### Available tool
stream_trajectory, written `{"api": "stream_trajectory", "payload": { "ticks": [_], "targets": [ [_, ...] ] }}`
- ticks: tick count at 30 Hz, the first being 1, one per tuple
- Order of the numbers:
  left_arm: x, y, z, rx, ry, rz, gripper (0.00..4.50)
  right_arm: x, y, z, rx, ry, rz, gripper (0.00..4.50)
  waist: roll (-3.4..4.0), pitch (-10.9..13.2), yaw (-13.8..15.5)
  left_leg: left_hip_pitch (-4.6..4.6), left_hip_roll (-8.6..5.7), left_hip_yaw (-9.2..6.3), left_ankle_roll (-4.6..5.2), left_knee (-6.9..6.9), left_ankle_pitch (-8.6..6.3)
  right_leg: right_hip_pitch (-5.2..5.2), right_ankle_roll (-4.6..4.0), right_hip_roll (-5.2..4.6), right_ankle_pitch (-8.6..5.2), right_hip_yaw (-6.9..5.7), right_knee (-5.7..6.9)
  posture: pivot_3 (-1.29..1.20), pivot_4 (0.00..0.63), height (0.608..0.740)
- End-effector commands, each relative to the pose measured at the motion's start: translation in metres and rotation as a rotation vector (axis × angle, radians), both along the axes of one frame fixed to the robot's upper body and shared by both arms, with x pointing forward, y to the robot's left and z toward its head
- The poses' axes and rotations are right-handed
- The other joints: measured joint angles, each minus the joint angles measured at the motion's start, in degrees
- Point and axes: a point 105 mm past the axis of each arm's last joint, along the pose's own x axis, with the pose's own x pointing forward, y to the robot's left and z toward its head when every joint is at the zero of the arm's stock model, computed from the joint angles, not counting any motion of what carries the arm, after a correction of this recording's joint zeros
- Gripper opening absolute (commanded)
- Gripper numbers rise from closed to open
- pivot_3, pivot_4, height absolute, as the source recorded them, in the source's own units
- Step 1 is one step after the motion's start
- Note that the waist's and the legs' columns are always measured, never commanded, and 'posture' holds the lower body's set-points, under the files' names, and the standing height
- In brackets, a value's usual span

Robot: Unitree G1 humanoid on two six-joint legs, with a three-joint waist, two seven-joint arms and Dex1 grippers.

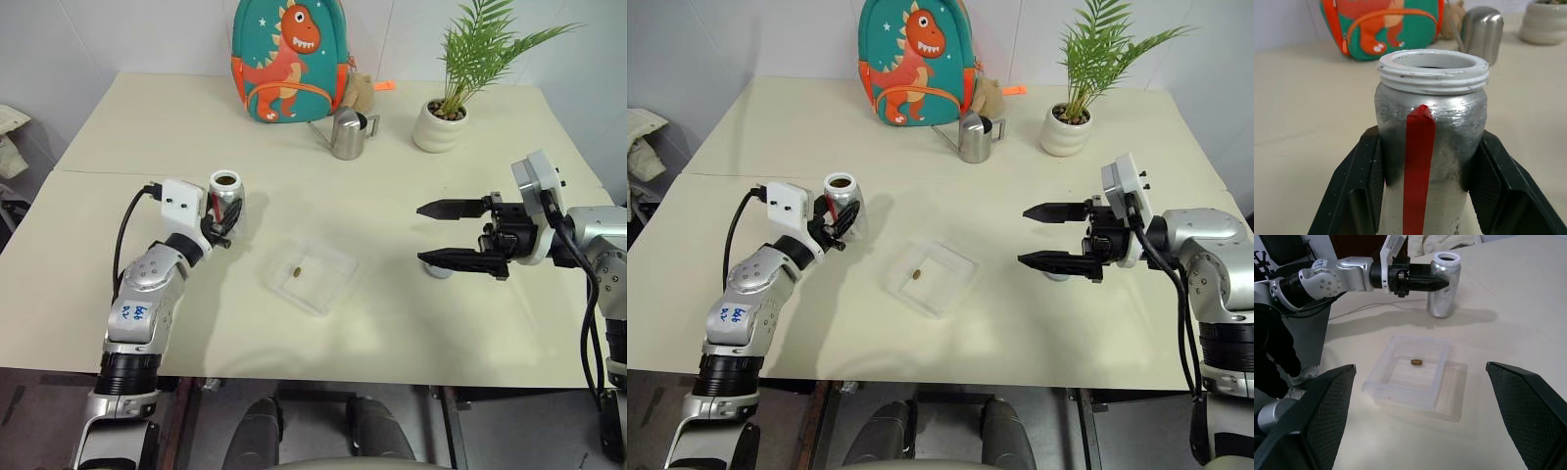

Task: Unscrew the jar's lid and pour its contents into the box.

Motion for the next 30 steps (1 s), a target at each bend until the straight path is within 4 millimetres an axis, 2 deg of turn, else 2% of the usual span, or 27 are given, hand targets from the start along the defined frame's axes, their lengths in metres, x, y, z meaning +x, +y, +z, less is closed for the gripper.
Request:
{"api": "stream_trajectory", "payload": {
  "ticks": [1,7,9,15,25,30],
  "targets": [
    [-0.005,0.002,0.016,-0.031,-0.069,0.0,1.94,-0.002,-0.001,0.01,-0.015,-0.034,0.01,4.48,0.0,0.0,0.02,0.0,0.0,0.0,0.0,0.0,0.0,0.0,0.0,0.0,0.0,0.0,0.0,0.0,0.15,0.74],
    [-0.012,-0.005,0.014,-0.037,-0.079,-0.036,1.94,-0.002,0.0,0.01,-0.019,-0.034,0.014,4.48,0.0,0.0,0.02,0.0,0.0,0.01,-0.01,-0.03,-0.01,0.01,0.0,-0.01,0.0,0.0,-0.07,0.0,0.15,0.74],
    [-0.013,-0.004,0.012,-0.034,-0.081,-0.027,2.67,-0.002,0.0,0.01,-0.02,-0.034,0.014,4.5,0.0,0.0,-0.01,0.0,0.0,0.01,-0.01,-0.06,-0.01,0.0,-0.01,-0.01,0.0,0.0,-0.08,0.0,0.15,0.74],
    [-0.019,-0.005,0.006,-0.038,-0.068,-0.021,4.48,-0.002,0.0,0.01,-0.027,-0.034,0.019,4.5,0.0,0.0,0.01,0.0,0.0,0.01,-0.02,-0.06,-0.01,0.0,-0.01,-0.01,0.0,0.0,-0.09,0.0,0.15,0.74],
    [-0.04,0.005,-0.001,-0.036,-0.011,0.03,4.49,-0.001,-0.003,0.012,-0.037,-0.033,0.021,4.5,0.0,0.0,-0.01,-0.01,0.01,0.02,-0.03,-0.12,-0.03,0.0,-0.04,-0.01,-0.01,0.0,-0.19,0.0,0.15,0.74],
    [-0.058,0.021,-0.003,0.039,0.04,0.01,4.49,-0.001,-0.008,0.012,-0.056,-0.021,0.02,4.5,0.0,0.0,-0.07,0.0,0.03,0.02,-0.04,-0.15,-0.05,0.0,-0.08,-0.01,-0.03,-0.01,-0.2,0.0,0.15,0.74]
  ]
}}
